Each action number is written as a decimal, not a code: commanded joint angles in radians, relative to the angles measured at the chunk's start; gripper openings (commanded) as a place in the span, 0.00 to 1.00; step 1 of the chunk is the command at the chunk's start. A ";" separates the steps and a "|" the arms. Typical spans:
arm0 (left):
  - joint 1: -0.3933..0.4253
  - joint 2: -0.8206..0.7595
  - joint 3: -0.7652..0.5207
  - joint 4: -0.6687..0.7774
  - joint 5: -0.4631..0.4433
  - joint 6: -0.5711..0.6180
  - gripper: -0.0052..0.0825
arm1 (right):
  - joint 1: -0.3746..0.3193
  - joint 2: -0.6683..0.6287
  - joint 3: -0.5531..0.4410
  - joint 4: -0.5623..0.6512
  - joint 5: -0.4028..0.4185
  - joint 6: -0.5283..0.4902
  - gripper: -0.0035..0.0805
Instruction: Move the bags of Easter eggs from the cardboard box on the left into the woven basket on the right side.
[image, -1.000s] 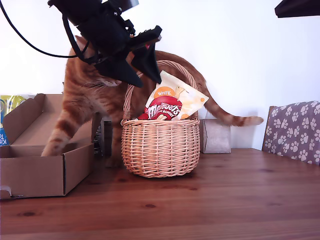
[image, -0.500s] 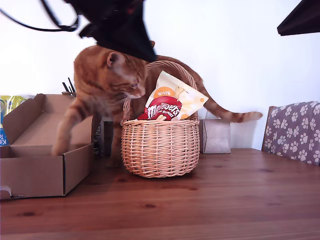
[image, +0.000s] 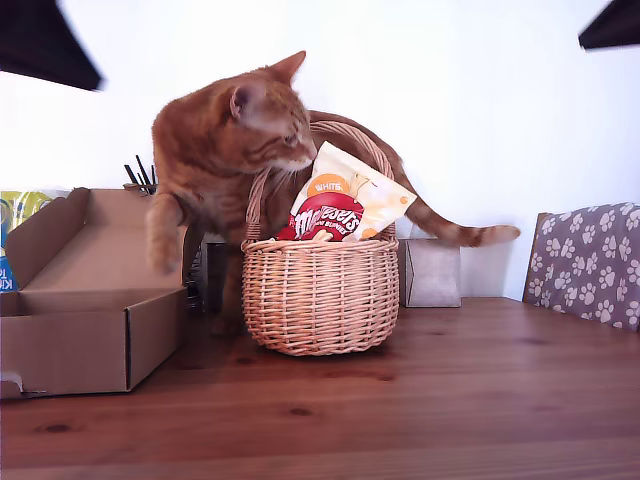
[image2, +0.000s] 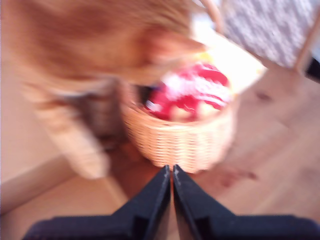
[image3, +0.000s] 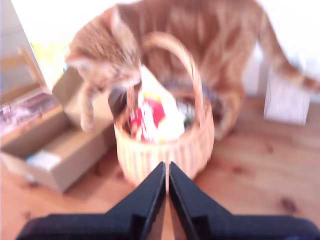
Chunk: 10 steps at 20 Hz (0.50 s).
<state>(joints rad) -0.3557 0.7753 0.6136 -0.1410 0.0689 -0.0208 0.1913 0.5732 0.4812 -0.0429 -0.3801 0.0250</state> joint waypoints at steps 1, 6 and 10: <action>0.048 -0.060 -0.063 0.005 -0.004 -0.006 0.06 | 0.011 -0.004 -0.050 0.051 0.034 0.027 0.03; 0.193 -0.296 -0.187 -0.020 -0.010 -0.048 0.06 | 0.067 -0.016 -0.055 0.059 0.168 -0.027 0.03; 0.205 -0.420 -0.204 -0.017 -0.010 -0.078 0.06 | 0.126 -0.016 -0.055 0.104 0.227 -0.024 0.03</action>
<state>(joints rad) -0.1490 0.3527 0.4187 -0.1604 0.0582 -0.0898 0.3088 0.5606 0.4442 0.0372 -0.1574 -0.0010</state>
